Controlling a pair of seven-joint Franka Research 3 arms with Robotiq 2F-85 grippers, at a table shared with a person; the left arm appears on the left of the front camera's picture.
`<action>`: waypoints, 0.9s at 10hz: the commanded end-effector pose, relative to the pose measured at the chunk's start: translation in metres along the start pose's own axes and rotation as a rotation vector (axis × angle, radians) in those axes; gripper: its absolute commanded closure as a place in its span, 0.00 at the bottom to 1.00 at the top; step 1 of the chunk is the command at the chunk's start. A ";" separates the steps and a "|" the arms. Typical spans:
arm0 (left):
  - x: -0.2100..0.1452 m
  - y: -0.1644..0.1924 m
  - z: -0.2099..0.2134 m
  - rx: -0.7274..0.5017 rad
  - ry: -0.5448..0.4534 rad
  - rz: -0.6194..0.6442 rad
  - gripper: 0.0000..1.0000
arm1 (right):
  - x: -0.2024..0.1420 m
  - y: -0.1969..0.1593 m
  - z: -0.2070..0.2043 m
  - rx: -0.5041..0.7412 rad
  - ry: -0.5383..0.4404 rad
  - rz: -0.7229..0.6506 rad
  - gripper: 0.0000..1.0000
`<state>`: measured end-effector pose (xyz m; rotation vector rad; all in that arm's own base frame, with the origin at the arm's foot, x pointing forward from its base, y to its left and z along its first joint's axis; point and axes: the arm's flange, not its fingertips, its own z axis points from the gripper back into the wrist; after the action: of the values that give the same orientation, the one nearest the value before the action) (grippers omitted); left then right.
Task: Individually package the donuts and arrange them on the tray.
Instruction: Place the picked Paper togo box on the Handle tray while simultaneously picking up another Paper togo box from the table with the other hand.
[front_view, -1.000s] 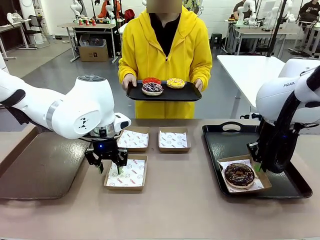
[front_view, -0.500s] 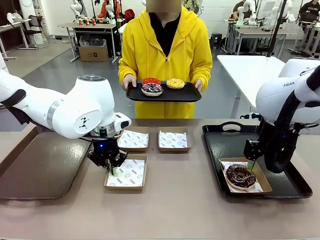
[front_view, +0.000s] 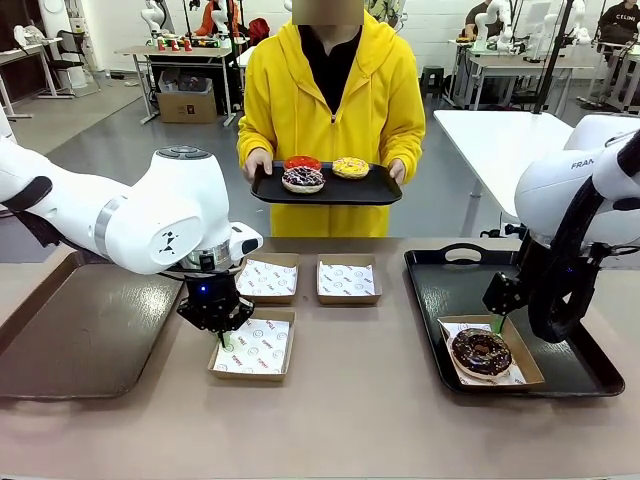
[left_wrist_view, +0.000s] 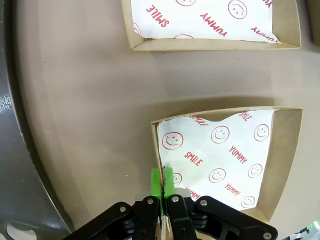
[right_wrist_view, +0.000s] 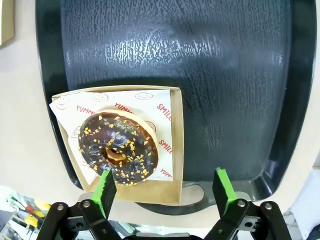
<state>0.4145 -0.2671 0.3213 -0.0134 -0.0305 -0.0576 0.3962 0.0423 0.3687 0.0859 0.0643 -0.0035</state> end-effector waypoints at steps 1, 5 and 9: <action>0.001 -0.003 0.013 -0.015 0.029 0.048 1.00 | -0.015 -0.006 0.018 0.090 -0.006 0.022 0.00; 0.023 0.003 0.100 -0.049 -0.026 0.048 1.00 | -0.067 -0.084 0.111 0.528 -0.084 0.081 0.00; 0.060 -0.013 0.153 -0.076 -0.076 0.029 1.00 | -0.081 -0.192 0.130 0.944 -0.227 0.035 0.00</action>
<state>0.4576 -0.2744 0.4754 -0.0976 -0.1106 -0.0011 0.3061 -0.1476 0.5001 0.9282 -0.1751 -0.0148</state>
